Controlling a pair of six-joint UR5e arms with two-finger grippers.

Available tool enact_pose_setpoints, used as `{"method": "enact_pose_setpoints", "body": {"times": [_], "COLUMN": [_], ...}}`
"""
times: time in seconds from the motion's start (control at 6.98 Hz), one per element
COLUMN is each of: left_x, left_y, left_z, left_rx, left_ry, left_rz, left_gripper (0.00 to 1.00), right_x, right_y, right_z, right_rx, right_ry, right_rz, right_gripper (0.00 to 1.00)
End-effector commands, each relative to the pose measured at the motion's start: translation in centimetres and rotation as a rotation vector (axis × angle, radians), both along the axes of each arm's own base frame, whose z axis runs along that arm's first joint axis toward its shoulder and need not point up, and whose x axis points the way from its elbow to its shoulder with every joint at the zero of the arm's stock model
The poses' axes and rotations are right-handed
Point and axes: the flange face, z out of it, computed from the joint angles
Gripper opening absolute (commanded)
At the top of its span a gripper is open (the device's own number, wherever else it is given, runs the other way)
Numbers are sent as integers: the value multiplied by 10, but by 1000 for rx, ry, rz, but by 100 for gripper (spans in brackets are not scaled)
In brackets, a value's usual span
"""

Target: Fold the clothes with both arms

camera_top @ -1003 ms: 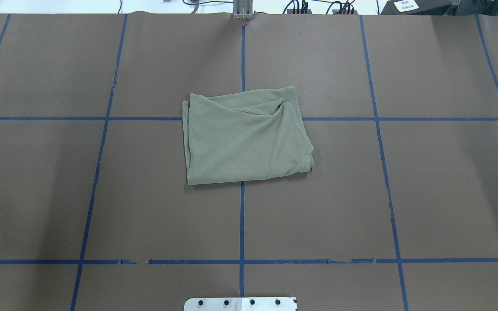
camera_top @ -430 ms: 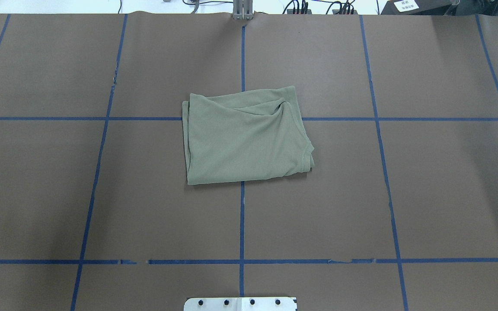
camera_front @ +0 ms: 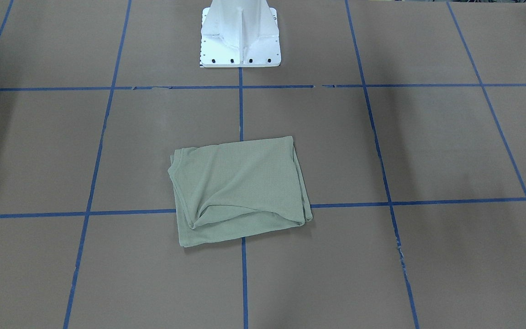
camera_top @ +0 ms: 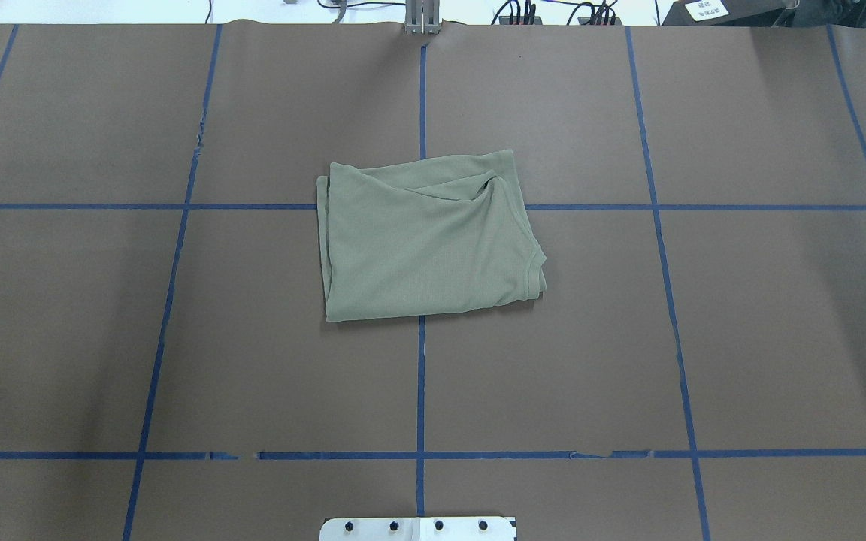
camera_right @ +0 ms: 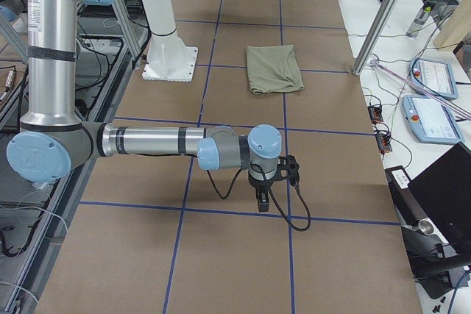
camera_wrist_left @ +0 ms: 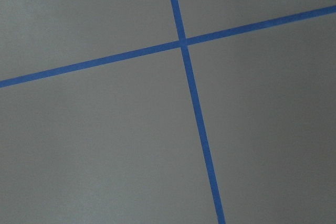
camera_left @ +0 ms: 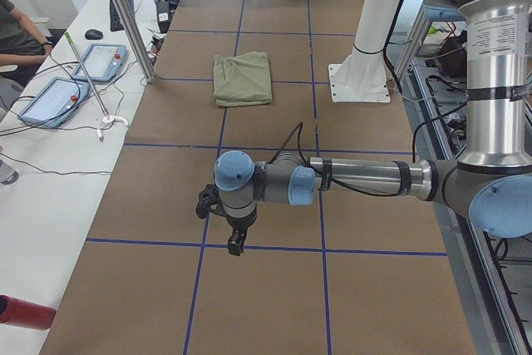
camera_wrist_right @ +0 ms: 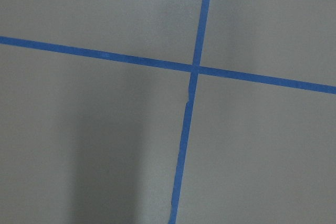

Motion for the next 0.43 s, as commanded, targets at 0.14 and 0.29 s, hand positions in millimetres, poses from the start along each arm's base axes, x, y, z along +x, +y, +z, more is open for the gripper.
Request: {"method": "enact_pose_setpoints", "body": {"times": [0.14, 0.29], "left_x": [0, 0], "left_y": [-3, -3], "left_z": [-3, -2], "left_rx": [4, 2], "left_ry": [2, 2], "left_rz": [-1, -1], "left_gripper": [100, 100], "right_x": [4, 10], "right_y": [4, 7], "right_z": [13, 24], "right_rx": [-30, -57], "right_ry": [-19, -38], "right_rz": [8, 24], "right_gripper": [100, 100]}}
